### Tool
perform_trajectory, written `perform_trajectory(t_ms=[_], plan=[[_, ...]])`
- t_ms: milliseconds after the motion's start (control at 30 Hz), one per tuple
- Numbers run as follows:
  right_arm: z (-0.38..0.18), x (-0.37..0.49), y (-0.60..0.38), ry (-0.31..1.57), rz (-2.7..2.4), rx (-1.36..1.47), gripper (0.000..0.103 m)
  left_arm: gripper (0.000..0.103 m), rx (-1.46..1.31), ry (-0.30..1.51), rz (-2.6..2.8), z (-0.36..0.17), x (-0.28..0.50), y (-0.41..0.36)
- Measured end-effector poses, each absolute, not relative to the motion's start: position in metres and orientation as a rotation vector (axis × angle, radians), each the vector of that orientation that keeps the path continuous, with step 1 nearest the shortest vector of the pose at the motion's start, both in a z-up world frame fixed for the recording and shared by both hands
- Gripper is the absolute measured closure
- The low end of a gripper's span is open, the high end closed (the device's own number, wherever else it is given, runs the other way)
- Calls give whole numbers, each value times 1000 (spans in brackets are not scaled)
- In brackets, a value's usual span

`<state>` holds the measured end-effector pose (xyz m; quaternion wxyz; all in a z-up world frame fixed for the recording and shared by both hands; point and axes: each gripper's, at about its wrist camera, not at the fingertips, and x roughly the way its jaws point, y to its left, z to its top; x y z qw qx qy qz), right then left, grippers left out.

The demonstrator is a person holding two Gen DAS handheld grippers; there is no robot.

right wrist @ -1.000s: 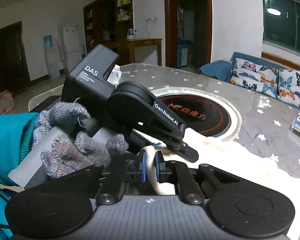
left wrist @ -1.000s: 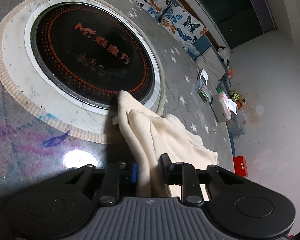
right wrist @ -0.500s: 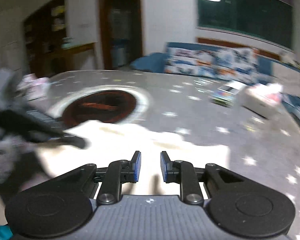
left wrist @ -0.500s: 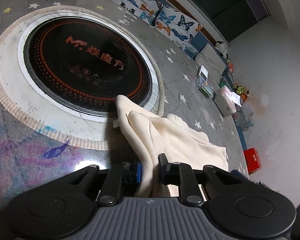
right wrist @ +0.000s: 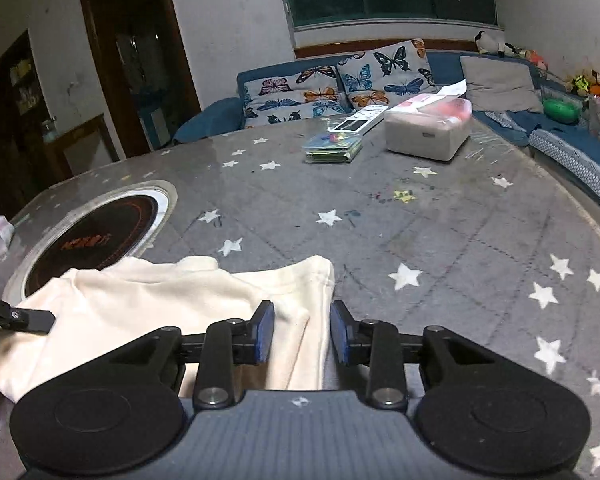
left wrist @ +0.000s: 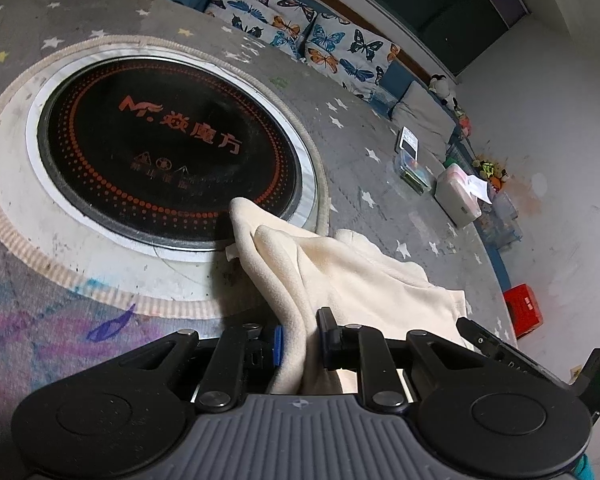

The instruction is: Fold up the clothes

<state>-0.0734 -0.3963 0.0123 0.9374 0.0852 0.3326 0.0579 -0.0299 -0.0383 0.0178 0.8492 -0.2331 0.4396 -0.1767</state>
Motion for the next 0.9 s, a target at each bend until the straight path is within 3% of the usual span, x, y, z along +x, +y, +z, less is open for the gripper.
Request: perform_trajectory(t_ms=[33,133,567,900], plan=[[12,-74,-396,679,124,180,83,84,-478,922,-371,19,-30,-40],[16,-79,-391,667,141,181,92,85,-425,903,-373,25,-31,-47],[67,-107,-411,502,68,172,93,87,-188,763,-494,74,-27,-113],[93,-117,-459,443,-79,128,93,88,-105,753,-600,83,-8,-191]])
